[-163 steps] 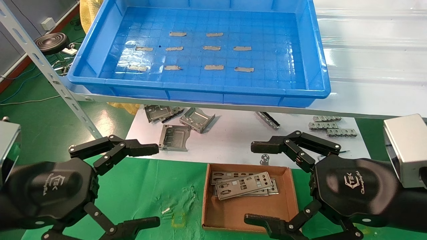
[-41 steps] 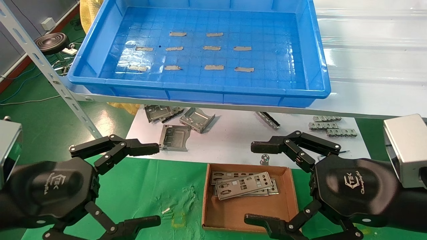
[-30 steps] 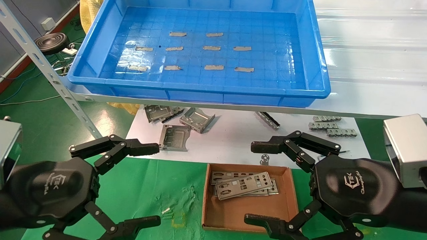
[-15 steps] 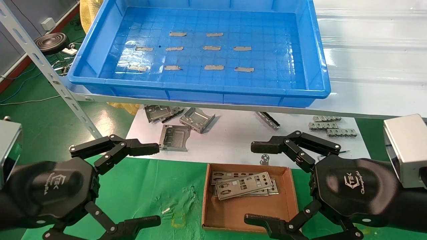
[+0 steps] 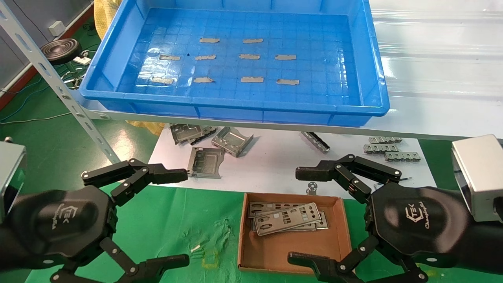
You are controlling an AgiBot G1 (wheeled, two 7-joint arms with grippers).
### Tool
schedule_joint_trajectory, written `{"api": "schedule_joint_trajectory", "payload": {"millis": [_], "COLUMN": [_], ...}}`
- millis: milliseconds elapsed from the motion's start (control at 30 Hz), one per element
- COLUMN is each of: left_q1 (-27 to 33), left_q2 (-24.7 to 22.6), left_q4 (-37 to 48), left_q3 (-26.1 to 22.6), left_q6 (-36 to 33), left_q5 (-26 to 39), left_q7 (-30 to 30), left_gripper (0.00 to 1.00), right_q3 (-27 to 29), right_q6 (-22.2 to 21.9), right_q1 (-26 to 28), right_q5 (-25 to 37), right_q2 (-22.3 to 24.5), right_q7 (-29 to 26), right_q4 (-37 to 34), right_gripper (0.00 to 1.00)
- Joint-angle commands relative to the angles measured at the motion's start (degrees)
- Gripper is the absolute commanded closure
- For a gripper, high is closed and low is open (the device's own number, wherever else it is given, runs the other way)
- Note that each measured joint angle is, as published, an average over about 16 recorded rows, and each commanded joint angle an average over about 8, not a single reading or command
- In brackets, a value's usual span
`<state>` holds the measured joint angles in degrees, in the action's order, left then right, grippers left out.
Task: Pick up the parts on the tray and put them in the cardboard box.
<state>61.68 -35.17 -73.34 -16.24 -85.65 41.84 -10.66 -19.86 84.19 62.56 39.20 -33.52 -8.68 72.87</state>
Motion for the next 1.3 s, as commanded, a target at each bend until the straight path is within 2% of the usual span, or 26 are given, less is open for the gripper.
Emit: {"api": "schedule_joint_trajectory", "payload": {"millis": [33,1300], "left_q1": [0.0,0.0], "left_q2": [0.0,0.0], "left_q4": [0.0,0.0], "left_q3": [0.0,0.0], "left_q6": [0.0,0.0], "left_q5": [0.0,0.0], "left_q7": [0.0,0.0], "left_gripper": [0.0,0.0], "right_q3": [0.0,0.0], "right_q6": [0.0,0.0], "right_q1": [0.0,0.0], "right_q5": [0.0,0.0], "right_q2": [0.0,0.0], "right_q7": [0.0,0.0], "right_q4": [0.0,0.0], "right_gripper": [0.0,0.0]}}
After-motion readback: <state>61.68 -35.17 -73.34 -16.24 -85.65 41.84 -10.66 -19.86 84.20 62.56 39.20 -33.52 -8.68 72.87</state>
